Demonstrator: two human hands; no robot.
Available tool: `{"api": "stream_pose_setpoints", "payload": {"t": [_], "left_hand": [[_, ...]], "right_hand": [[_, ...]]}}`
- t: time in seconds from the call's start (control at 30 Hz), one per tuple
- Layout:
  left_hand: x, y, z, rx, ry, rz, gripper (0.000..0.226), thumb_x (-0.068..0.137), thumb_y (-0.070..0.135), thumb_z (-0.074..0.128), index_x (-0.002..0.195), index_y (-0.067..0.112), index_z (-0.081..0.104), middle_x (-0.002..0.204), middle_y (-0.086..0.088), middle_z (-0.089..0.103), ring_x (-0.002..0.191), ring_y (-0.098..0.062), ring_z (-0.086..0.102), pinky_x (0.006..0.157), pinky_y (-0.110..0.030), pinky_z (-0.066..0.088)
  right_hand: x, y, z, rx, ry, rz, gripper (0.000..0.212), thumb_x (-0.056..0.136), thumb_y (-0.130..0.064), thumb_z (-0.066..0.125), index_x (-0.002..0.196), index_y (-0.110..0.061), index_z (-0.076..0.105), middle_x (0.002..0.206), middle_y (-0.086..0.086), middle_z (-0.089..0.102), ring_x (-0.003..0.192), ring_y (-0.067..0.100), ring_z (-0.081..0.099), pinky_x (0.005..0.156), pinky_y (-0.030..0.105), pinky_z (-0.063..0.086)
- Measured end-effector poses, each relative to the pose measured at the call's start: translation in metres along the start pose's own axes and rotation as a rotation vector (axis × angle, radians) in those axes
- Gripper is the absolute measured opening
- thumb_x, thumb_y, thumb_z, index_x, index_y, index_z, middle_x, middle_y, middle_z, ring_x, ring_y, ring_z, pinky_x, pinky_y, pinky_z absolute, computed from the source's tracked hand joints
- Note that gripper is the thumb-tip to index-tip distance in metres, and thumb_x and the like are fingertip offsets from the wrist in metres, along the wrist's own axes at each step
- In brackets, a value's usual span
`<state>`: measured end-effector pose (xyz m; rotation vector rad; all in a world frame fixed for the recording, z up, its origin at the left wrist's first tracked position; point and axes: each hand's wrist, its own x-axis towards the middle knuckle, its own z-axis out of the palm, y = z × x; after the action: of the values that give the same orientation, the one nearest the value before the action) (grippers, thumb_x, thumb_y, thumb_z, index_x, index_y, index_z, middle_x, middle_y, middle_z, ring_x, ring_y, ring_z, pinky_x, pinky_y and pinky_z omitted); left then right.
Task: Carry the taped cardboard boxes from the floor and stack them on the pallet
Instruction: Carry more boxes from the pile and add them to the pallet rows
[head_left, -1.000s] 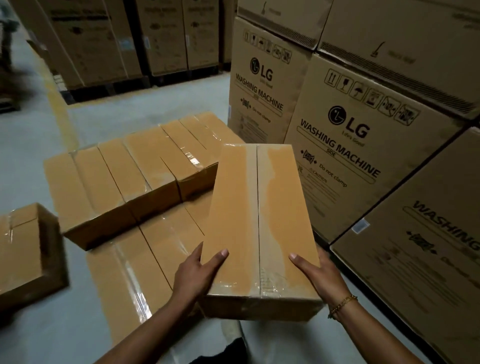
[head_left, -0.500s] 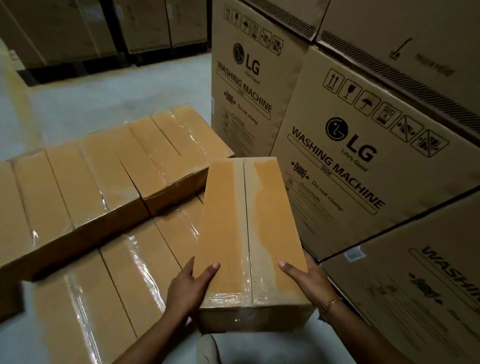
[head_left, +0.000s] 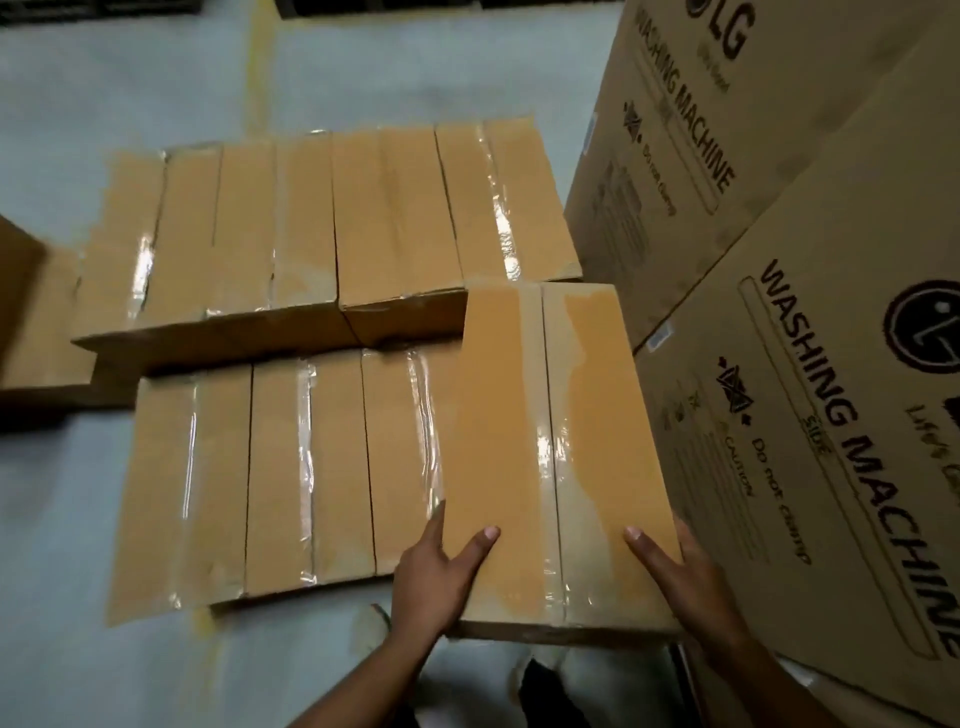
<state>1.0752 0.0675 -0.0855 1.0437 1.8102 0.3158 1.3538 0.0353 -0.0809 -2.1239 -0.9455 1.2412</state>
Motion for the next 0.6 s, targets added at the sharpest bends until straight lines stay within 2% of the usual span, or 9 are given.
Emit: {"api": "stream_pose_setpoints", "payload": {"t": [0.07,0.13,0.2,0.23,0.27,0.33,0.4,0.53,0.6], "left_hand": [[0.011,-0.007,0.038,-0.042,0.032,-0.03,0.097,0.079,0.08,0.058,0.159,0.032,0.031,0.11,-0.001,0.075,0.077,-0.001,0.062,0.078,-0.026,0.049],[0.022,-0.02,0.073,-0.082,0.064,-0.052,0.1,0.074,0.086,0.056,0.157,0.037,0.032,0.124,0.003,0.072,0.1,-0.009,0.068,0.087,-0.023,0.048],[0.035,-0.033,0.106,-0.126,0.074,-0.087,0.099,0.073,0.09,0.055,0.156,0.043,0.03,0.132,0.001,0.068,0.114,-0.018,0.066,0.095,-0.026,0.051],[0.041,-0.04,0.121,-0.146,0.071,-0.105,0.099,0.072,0.093,0.053,0.156,0.048,0.027,0.13,-0.004,0.069,0.113,-0.022,0.066,0.097,-0.031,0.053],[0.049,-0.046,0.135,-0.163,0.062,-0.113,0.097,0.071,0.095,0.05,0.155,0.053,0.023,0.129,-0.006,0.068,0.114,-0.023,0.066,0.098,-0.035,0.054],[0.065,-0.058,0.158,-0.207,0.041,-0.106,0.092,0.075,0.092,0.051,0.154,0.056,0.02,0.142,0.005,0.061,0.125,-0.017,0.06,0.104,-0.034,0.05],[0.08,-0.069,0.177,-0.24,0.024,-0.094,0.091,0.079,0.086,0.053,0.156,0.05,0.022,0.151,0.015,0.05,0.136,-0.009,0.049,0.11,-0.031,0.044],[0.108,-0.096,0.201,-0.244,-0.024,-0.067,0.083,0.086,0.079,0.052,0.156,0.053,0.015,0.153,0.021,0.046,0.137,-0.005,0.048,0.113,-0.03,0.041],[0.117,-0.107,0.205,-0.194,-0.046,-0.062,0.082,0.09,0.073,0.053,0.158,0.05,0.013,0.155,0.02,0.043,0.138,-0.005,0.046,0.112,-0.029,0.04]], "right_hand": [[0.035,0.021,-0.015,-0.066,-0.052,-0.052,0.091,0.069,-0.085,0.058,0.143,-0.033,0.051,0.132,-0.017,0.06,0.126,0.016,0.055,0.111,0.049,0.043],[0.06,0.035,-0.019,-0.122,-0.038,-0.088,0.085,0.076,-0.082,0.059,0.144,-0.031,0.051,0.138,-0.013,0.057,0.129,0.014,0.051,0.113,0.043,0.039],[0.081,0.048,-0.019,-0.128,-0.039,-0.093,0.063,0.09,-0.059,0.062,0.142,-0.025,0.052,0.136,-0.009,0.054,0.129,0.012,0.046,0.109,0.033,0.031],[0.094,0.059,-0.018,-0.144,-0.041,-0.08,0.053,0.096,-0.046,0.061,0.143,-0.021,0.051,0.132,-0.006,0.052,0.13,0.014,0.044,0.107,0.031,0.029],[0.109,0.071,-0.017,-0.17,-0.043,-0.065,0.05,0.099,-0.043,0.06,0.142,-0.019,0.052,0.13,-0.003,0.053,0.132,0.02,0.046,0.106,0.031,0.029],[0.134,0.093,-0.011,-0.212,-0.036,-0.055,0.063,0.089,-0.051,0.048,0.14,-0.015,0.055,0.131,0.007,0.056,0.131,0.03,0.048,0.101,0.031,0.029],[0.156,0.116,-0.004,-0.223,-0.023,-0.069,0.074,0.083,-0.052,0.041,0.142,-0.011,0.054,0.14,0.015,0.055,0.132,0.033,0.047,0.098,0.029,0.027],[0.183,0.143,0.011,-0.173,-0.064,-0.008,0.059,0.096,-0.046,0.059,0.143,-0.011,0.054,0.143,0.015,0.053,0.126,0.029,0.049,0.095,0.029,0.03],[0.189,0.153,0.017,-0.193,-0.097,-0.004,0.06,0.095,-0.053,0.058,0.143,-0.017,0.054,0.14,0.008,0.055,0.131,0.028,0.048,0.1,0.032,0.033]]}}
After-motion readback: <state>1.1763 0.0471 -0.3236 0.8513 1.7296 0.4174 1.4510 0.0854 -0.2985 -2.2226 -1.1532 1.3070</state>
